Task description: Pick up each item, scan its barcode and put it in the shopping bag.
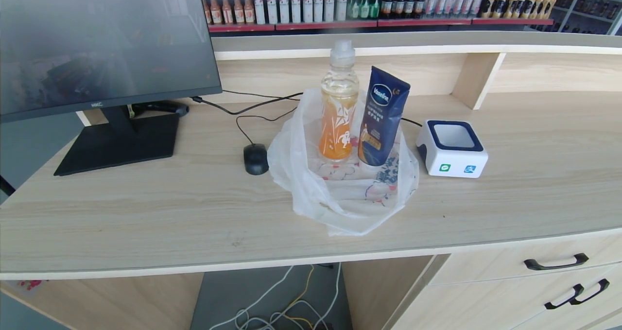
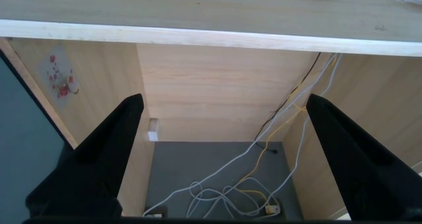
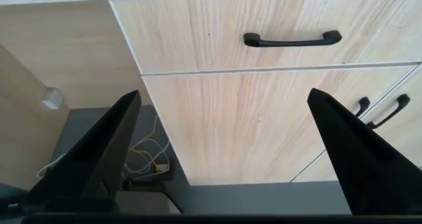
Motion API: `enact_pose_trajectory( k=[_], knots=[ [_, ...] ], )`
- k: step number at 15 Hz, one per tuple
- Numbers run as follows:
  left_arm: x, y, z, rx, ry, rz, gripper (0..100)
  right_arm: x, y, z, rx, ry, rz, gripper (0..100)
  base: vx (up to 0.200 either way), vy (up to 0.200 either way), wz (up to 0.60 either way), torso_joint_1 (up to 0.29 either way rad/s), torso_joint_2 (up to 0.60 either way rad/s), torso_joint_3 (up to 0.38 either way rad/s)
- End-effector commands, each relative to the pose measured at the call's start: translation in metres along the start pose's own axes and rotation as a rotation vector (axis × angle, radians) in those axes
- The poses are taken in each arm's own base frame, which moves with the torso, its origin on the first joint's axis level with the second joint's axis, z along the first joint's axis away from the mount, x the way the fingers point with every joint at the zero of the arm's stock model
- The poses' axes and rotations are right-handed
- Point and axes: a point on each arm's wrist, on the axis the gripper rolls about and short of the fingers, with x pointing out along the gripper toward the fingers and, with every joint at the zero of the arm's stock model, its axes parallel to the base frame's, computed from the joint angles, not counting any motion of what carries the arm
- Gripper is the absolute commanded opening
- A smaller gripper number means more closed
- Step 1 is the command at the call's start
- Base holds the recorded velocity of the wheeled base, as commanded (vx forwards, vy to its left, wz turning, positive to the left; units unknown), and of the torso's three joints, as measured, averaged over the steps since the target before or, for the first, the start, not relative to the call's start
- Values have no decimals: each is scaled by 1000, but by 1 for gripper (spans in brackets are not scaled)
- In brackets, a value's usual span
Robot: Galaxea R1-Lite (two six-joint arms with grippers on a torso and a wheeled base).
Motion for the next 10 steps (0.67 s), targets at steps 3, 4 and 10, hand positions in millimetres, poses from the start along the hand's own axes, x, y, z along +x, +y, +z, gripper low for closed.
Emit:
enact_pose_trajectory(
  k=[3, 4, 10],
  knots=[
    [0, 0, 0, -1, 0, 1, 100, -1, 1, 0, 0, -10, -82, 100, 0, 0, 0, 0, 0, 0],
    [0, 0, 0, -1, -1, 1, 100, -4, 1, -1, 2, -47, -80, 100, 0, 0, 0, 0, 0, 0],
    [0, 0, 0, -1, -1, 1, 100, -9, 2, -3, 27, -113, -88, 100, -100, 0, 0, 2, 2, 3]
  ],
)
